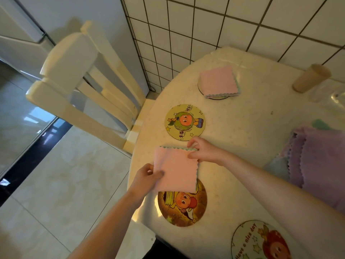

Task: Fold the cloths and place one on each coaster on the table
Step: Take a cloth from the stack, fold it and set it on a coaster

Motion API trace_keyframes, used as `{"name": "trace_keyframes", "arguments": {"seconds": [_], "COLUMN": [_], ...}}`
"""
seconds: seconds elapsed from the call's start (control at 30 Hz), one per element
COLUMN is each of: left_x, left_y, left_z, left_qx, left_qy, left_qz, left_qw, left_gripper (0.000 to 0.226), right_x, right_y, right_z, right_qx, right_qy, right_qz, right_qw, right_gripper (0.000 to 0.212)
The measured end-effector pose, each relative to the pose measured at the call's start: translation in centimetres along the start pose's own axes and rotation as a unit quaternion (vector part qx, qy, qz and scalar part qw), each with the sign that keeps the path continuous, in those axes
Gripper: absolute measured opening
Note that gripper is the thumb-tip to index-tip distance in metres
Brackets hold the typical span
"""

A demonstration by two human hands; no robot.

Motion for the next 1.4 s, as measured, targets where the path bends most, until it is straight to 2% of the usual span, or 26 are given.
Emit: {"name": "trace_keyframes", "arguments": {"seconds": [0.1, 0.17, 0.27, 0.37, 0.47, 0.57, 0.67, 0.8, 0.97, 1.03, 1.17, 1.3, 1.4], "left_x": [1.4, 1.8, 1.7, 1.5, 1.0, 0.7, 0.0, -1.0, -0.7, -0.9, -1.3, -2.4, -4.5], "left_y": [1.1, 2.2, 4.8, 7.9, 11.4, 14.8, 16.8, 18.5, 19.6, 20.0, 19.8, 17.7, 15.3], "left_z": [-1.5, -3.1, -6.1, -9.5, -12.8, -15.1, -15.9, -15.8, -15.2, -15.3, -15.3, -15.3, -15.1], "left_qx": [-0.006, -0.013, -0.030, -0.047, -0.083, -0.132, -0.158, -0.173, -0.207, -0.223, -0.264, -0.384, -0.438], "left_qy": [-0.086, -0.136, -0.162, -0.169, -0.132, -0.059, 0.006, 0.064, 0.140, 0.200, 0.310, 0.430, 0.456], "left_qz": [-0.004, -0.001, 0.011, 0.037, 0.063, 0.058, 0.040, 0.040, -0.004, -0.034, -0.071, -0.093, -0.060], "left_qw": [0.996, 0.991, 0.986, 0.984, 0.986, 0.988, 0.987, 0.982, 0.968, 0.954, 0.911, 0.812, 0.773], "left_gripper": [0.024, 0.031, 0.024, 0.023, 0.020, 0.013, 0.018, 0.028, 0.024, 0.021, 0.028, 0.030, 0.033], "right_x": [1.2, 1.8, 2.5, 3.2, 3.6, 3.9, 3.6, 2.7, 1.9, 1.9, 2.0, 1.8, 1.8], "right_y": [-0.5, -0.5, -0.4, -0.2, 0.8, 2.3, 3.5, 5.0, 4.9, 4.8, 3.8, 0.7, -2.1], "right_z": [-0.1, -0.1, -0.1, 0.1, 0.3, 0.4, -0.2, -1.8, -1.6, -1.4, -2.0, -3.7, -5.2], "right_qx": [-0.013, -0.021, -0.039, -0.051, -0.060, -0.058, -0.087, -0.148, -0.163, -0.167, -0.188, -0.204, -0.190], "right_qy": [0.078, 0.111, 0.184, 0.251, 0.313, 0.341, 0.324, 0.238, 0.215, 0.213, 0.115, 0.054, 0.035], "right_qz": [0.017, -0.003, -0.061, -0.134, -0.218, -0.274, -0.326, -0.371, -0.410, -0.416, -0.436, -0.444, -0.439], "right_qw": [0.997, 0.994, 0.980, 0.957, 0.922, 0.897, 0.884, 0.885, 0.871, 0.868, 0.872, 0.871, 0.877], "right_gripper": [0.042, 0.035, 0.016, 0.010, 0.017, 0.021, 0.020, 0.015, 0.014, 0.014, 0.008, 0.015, 0.013]}}
Point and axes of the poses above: each hand's wrist, its own y-axis towards the middle knuckle, its own x-axis out of the back of the hand, z = x × y, the point moved 1 cm from there along y, towards the middle knuckle, and after that the axes turned 3 degrees about -y, right-handed, at the moved point
